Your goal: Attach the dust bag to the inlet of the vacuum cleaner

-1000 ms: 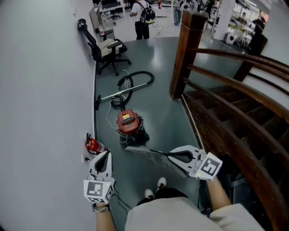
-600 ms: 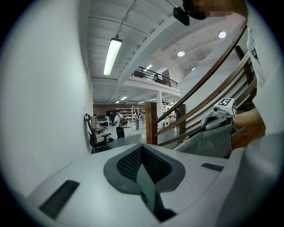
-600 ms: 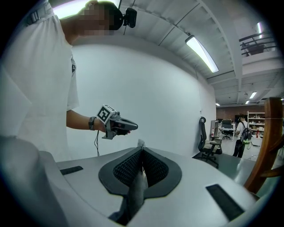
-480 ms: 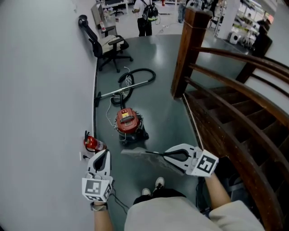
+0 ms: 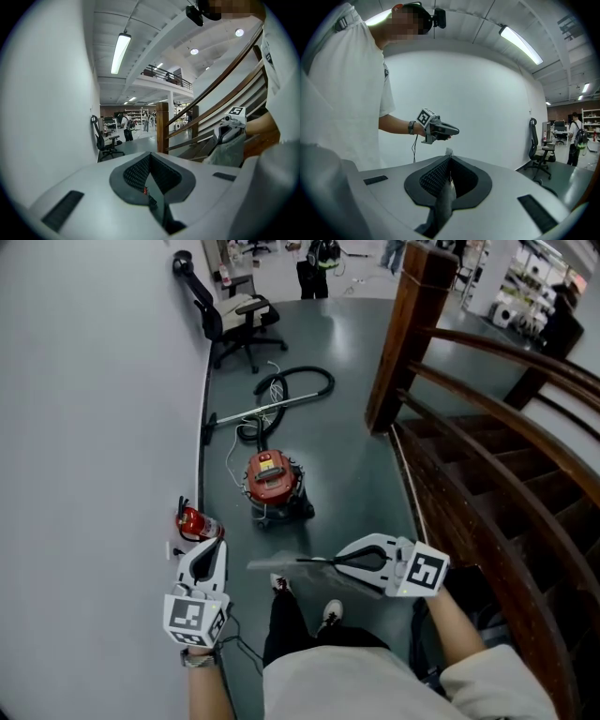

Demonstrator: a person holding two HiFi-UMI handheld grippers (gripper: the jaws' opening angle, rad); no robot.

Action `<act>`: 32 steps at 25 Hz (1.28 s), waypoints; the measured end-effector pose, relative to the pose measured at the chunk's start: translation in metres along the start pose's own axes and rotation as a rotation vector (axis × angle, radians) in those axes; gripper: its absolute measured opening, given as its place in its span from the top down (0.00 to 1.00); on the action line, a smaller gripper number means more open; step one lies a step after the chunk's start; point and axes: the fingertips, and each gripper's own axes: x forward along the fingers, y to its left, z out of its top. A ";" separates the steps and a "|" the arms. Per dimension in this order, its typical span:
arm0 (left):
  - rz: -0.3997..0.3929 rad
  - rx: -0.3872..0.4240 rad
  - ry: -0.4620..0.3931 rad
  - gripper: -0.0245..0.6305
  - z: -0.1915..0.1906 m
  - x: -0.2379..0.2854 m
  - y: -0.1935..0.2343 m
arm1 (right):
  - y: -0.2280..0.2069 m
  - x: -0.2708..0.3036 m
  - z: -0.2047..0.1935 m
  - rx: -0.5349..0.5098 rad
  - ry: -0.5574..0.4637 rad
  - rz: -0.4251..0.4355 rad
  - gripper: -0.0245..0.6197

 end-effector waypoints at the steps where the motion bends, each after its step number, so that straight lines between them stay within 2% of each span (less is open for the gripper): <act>1: -0.009 -0.004 0.003 0.96 -0.004 0.005 0.003 | -0.002 0.004 -0.003 -0.015 0.006 0.016 0.92; 5: -0.056 -0.013 0.007 0.96 -0.020 0.034 0.024 | -0.019 0.022 -0.020 -0.018 0.009 0.059 0.91; 10: -0.108 -0.050 0.021 0.96 -0.038 0.081 0.056 | -0.046 0.049 -0.057 0.052 0.067 0.064 0.91; 18: -0.150 -0.029 0.027 0.96 -0.051 0.155 0.103 | -0.073 0.084 -0.096 0.092 0.121 0.130 0.91; 22: -0.181 -0.041 0.041 0.96 -0.069 0.186 0.108 | -0.084 0.101 -0.111 0.110 0.128 0.156 0.91; 26: -0.205 -0.074 0.054 0.96 -0.098 0.213 0.110 | -0.095 0.120 -0.144 0.136 0.155 0.175 0.91; 32: -0.238 -0.097 0.126 0.96 -0.148 0.250 0.112 | -0.101 0.135 -0.192 0.196 0.186 0.207 0.91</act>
